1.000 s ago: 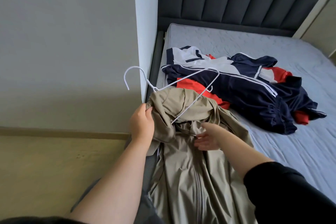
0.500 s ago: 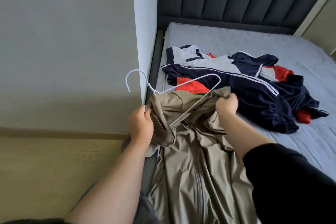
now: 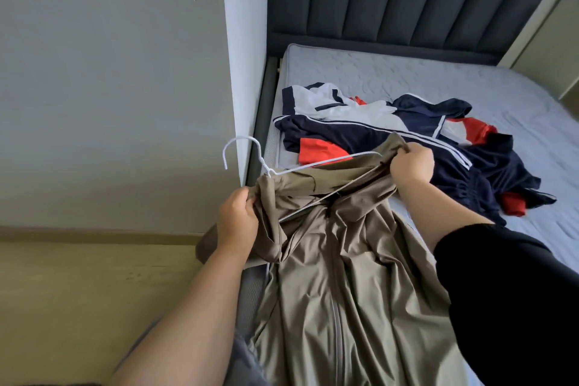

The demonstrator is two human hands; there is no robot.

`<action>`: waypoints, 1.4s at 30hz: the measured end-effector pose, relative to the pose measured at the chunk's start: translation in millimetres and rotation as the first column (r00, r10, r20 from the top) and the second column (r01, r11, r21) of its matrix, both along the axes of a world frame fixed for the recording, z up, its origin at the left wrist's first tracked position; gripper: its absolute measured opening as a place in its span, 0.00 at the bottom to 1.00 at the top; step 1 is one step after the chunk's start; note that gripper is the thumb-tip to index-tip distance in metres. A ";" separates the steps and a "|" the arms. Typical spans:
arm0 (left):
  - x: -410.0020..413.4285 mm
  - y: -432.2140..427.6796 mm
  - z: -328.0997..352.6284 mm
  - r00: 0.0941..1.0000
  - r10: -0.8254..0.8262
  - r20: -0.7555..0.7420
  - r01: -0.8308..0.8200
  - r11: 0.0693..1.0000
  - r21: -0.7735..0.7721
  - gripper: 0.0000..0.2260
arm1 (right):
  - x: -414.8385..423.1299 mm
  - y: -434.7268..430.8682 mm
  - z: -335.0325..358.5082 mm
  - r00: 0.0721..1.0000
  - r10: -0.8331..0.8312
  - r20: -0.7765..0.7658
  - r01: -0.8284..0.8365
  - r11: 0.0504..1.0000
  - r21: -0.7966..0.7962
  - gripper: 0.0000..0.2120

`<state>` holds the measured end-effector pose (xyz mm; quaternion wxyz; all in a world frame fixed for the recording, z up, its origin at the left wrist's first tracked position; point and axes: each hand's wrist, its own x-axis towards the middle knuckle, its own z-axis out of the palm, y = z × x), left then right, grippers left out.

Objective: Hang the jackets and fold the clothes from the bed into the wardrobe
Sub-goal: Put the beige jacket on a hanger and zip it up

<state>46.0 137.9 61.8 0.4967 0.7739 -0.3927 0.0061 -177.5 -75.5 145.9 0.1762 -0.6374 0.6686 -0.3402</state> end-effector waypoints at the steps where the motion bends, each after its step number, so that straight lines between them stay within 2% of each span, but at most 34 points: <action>1: -0.6 -0.5 0.0 1.000 -0.025 0.003 0.025 1.000 0.002 0.11 | -0.6 0.9 0.8 1.000 0.013 -0.004 -0.014 1.000 -0.028 0.09; 3: -2.2 -0.4 3.7 0.999 -0.050 0.002 0.051 0.999 -0.017 0.13 | 0.0 2.3 2.7 0.999 0.033 0.004 -0.032 0.997 -0.066 0.08; 6: -1.2 0.3 9.3 0.995 -0.092 0.031 0.093 0.995 -0.039 0.09 | 3.3 6.3 2.3 0.998 -0.011 0.055 0.012 1.000 -0.020 0.10; 11: 2.7 -3.3 6.2 0.970 -0.239 -0.047 0.243 0.959 0.143 0.07 | -5.4 5.1 -3.0 0.990 -0.080 0.113 0.075 0.996 0.043 0.13; 14: 7.2 -3.4 10.7 0.952 -0.287 -0.110 0.299 0.947 0.115 0.08 | -16.9 -1.4 -8.8 0.983 -0.153 0.102 0.139 0.981 0.133 0.15; 19: 7.1 -3.0 11.7 0.946 -0.295 -0.138 0.315 0.936 0.157 0.06 | -29.9 0.1 -18.4 0.971 -0.216 0.100 0.188 0.953 0.239 0.14; 23: 9.9 -0.1 10.1 0.951 -0.294 -0.098 0.309 0.919 0.243 0.06 | -30.6 3.8 -18.7 0.963 -0.202 0.180 0.171 0.970 0.173 0.14; 28: 3.8 0.5 8.3 0.958 -0.278 -0.064 0.285 0.923 0.259 0.07 | -15.6 8.0 -10.4 0.969 -0.123 0.216 0.087 0.982 0.169 0.16; 32: 0.5 0.0 7.3 0.955 -0.283 -0.088 0.296 0.922 0.251 0.08 | 12.3 23.4 4.6 0.986 0.015 0.165 -0.029 0.996 0.083 0.13; 35: -2.0 0.2 6.7 0.953 -0.275 -0.126 0.297 0.930 0.217 0.07 | 38.8 47.7 17.1 0.967 0.227 0.119 -0.228 0.974 -0.005 0.06; 37: -2.5 -1.2 6.2 0.946 -0.273 -0.172 0.308 0.924 0.226 0.07 | 57.8 74.3 21.6 0.918 0.381 0.104 -0.375 0.924 -0.078 0.05; 40: -2.8 -2.4 4.0 0.938 -0.271 -0.217 0.320 0.917 0.238 0.08 | 82.1 115.5 12.3 0.763 0.645 0.040 -0.640 0.763 -0.092 0.06; 42: -1.6 -2.4 2.0 0.949 -0.233 -0.214 0.277 0.938 0.207 0.08 | 87.5 127.9 -0.3 0.721 0.693 -0.006 -0.692 0.719 -0.064 0.04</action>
